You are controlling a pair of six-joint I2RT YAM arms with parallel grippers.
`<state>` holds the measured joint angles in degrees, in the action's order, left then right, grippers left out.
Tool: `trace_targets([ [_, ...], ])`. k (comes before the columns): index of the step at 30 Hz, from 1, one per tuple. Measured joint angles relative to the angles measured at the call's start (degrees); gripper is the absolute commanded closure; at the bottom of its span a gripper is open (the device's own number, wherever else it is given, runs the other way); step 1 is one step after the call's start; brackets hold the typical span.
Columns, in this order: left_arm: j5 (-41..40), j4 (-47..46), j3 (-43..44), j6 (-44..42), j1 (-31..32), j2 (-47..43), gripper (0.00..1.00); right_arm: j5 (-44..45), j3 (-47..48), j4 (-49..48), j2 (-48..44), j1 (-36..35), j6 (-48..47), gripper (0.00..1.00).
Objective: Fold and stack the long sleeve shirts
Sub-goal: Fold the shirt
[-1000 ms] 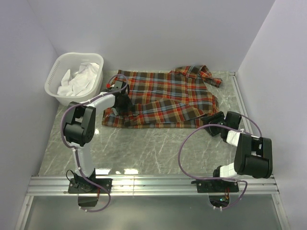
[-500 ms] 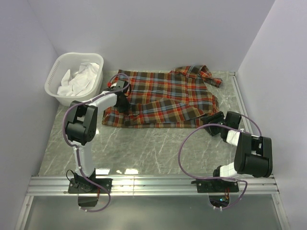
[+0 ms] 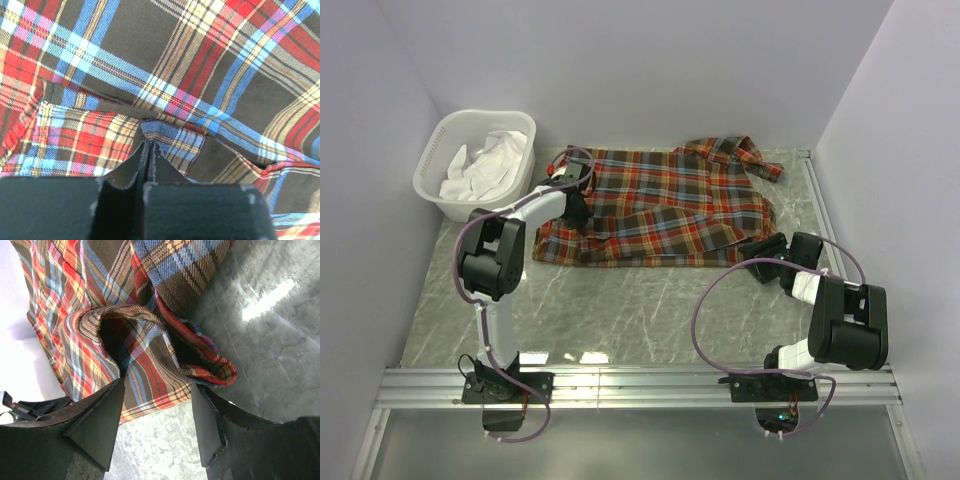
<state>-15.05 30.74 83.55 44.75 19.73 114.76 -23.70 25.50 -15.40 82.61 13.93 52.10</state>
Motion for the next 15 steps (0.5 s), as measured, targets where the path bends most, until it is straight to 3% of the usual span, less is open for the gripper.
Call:
trace_targets([
  [15,-5.07,2.25,6.34,-4.94,0.04,2.23,1.0,-0.17,0.0,-0.04,0.15,0.09,-0.46,0.37],
])
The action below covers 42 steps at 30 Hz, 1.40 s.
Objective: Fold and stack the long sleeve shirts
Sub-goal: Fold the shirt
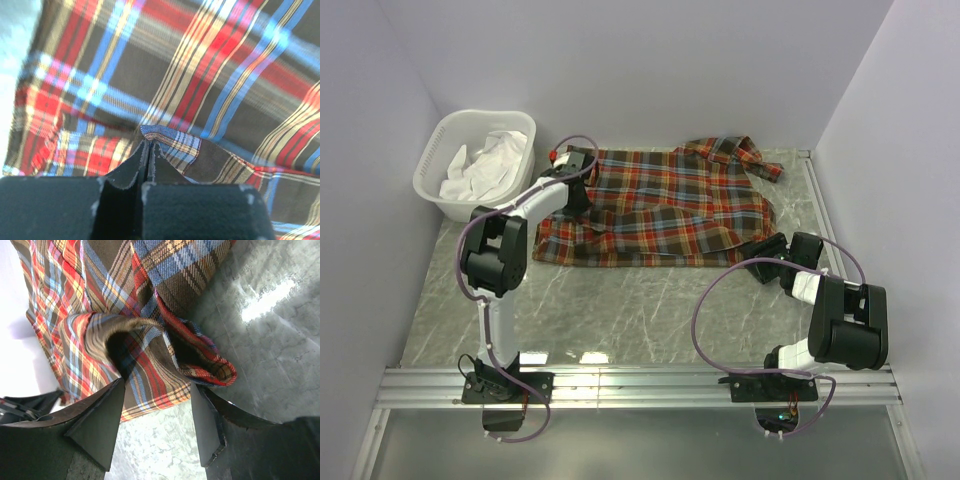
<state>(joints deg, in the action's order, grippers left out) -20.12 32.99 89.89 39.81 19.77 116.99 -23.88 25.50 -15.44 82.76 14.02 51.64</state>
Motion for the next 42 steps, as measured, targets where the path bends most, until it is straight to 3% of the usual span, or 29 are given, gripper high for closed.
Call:
trace_targets([
  [10,-4.26,0.59,4.22,-2.8,0.0,0.76,1.0,0.02,0.0,0.02,0.0,0.0,-0.11,0.37],
  [13,-4.72,0.76,4.22,-2.82,0.0,1.38,0.89,0.07,0.0,0.13,-0.02,0.0,-0.31,0.37],
  [15,-5.01,0.79,4.22,-2.95,0.0,1.7,0.77,0.39,0.15,0.7,-0.35,0.0,-0.57,0.37],
  [16,-5.31,0.92,4.22,-3.02,0.0,1.86,0.65,0.79,0.31,1.49,-0.76,0.0,-0.83,0.37],
  [19,-6.43,1.46,4.35,-3.13,0.0,1.88,0.52,2.73,0.57,5.27,-3.69,0.02,-2.08,0.35],
  [23,-7.5,3.32,6.03,-3.48,0.0,1.7,0.19,4.79,1.79,11.26,-10.05,-0.26,-4.24,0.34],
  [25,-7.69,4.31,6.54,-3.43,0.22,0.35,0.1,5.77,3.65,14.21,-13.86,-0.85,-5.68,0.34],
  [27,-7.69,5.77,6.56,-3.08,0.94,-2.4,0.09,6.23,6.4,15.72,-17.2,-2.08,-6.95,0.34],
  [33,-2.62,4.48,1.27,-0.98,4.42,-16.68,0.21,2.75,11.89,10.78,-19.15,-8.17,-8.31,0.42],
  [37,5.46,-0.46,-6.29,0.81,5.11,-22.51,0.3,-2.38,14.62,2.14,-10.14,-13.49,-7.34,0.45],
  [42,11.17,-5.86,-13.49,2.56,4.46,-16.46,0.33,-7.41,15.06,-9.44,4.15,-15.39,-4.39,0.48],
])
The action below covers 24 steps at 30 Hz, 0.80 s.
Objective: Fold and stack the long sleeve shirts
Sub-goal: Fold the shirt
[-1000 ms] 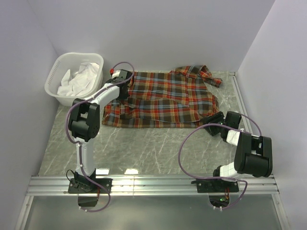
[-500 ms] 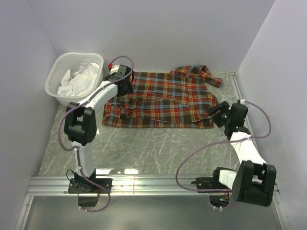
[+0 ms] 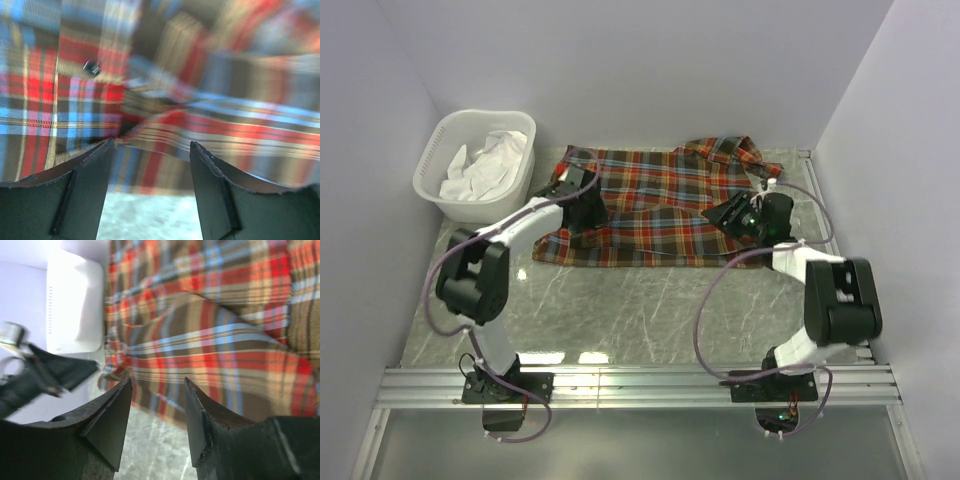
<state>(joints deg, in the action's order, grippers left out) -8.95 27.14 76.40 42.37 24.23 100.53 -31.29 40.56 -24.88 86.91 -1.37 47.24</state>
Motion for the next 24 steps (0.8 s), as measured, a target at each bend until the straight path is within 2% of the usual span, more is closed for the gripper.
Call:
trace_targets([
  [4,3.02,-1.92,-5.66,2.43,-2.23,6.05,0.35,-1.9,0.44,-6.29,10.25,0.39,2.27,0.51],
  [7,5.07,-4.92,-8.39,4.74,-5.22,4.85,0.35,-2.89,-1.62,-11.76,15.45,2.64,4.92,0.52],
  [11,5.75,-8.02,-12.39,7.28,-8.07,3.1,0.36,-3.15,-7.13,-17.97,18.78,8.48,9.33,0.57],
  [14,6.05,-10.34,-15.04,9.05,-8.61,1.77,0.36,-3.58,-10.4,-21.16,18.45,11.19,12.76,0.57],
  [17,6.27,-12.22,-17.46,10.51,-8.9,0.2,0.35,-1.49,-11.02,-18.12,15.67,11.54,12.26,0.56],
  [24,6.78,-12.96,-26.6,13.03,-9.05,-7.89,0.28,6.86,-10.97,-2.01,2.84,11.54,5.73,0.53],
])
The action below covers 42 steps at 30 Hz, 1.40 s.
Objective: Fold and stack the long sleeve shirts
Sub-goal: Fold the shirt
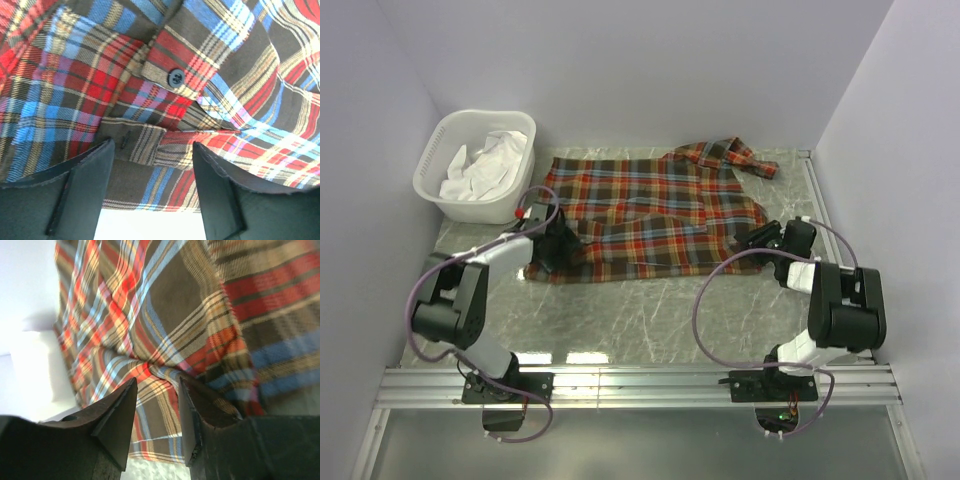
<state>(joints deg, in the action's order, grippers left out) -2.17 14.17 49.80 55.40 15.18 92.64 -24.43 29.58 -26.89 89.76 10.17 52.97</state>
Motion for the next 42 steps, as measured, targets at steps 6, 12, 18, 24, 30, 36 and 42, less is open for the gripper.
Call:
trace_targets([
  [6,-0.22,6.69,-8.28,1.22,0.0,-11.65,0.14,2.86,0.11,9.14,-10.69,-0.74,-5.2,0.52],
  [12,-0.55,13.64,-5.62,0.98,0.2,-16.26,0.14,2.99,4.87,10.25,-14.25,-10.6,-5.99,0.48],
  [18,-0.04,10.78,3.21,0.83,1.46,-15.1,0.25,1.86,14.05,2.27,-4.37,-24.17,-2.38,0.48],
  [24,0.59,2.58,6.93,1.05,1.49,-4.46,0.33,1.09,22.49,-6.69,12.61,-30.51,2.08,0.47],
  [30,0.57,-2.47,4.72,3.04,-0.74,4.46,0.36,0.63,25.14,-12.52,25.62,-32.44,5.88,0.48],
  [36,0.59,-9.11,0.9,7.93,-3.02,4.13,0.37,3.69,21.81,-16.63,28.11,-31.98,8.31,0.5],
  [42,0.35,-14.08,-5.2,13.33,-4.37,0.42,0.37,9.07,13.68,-20.48,23.82,-29.88,10.78,0.5],
])
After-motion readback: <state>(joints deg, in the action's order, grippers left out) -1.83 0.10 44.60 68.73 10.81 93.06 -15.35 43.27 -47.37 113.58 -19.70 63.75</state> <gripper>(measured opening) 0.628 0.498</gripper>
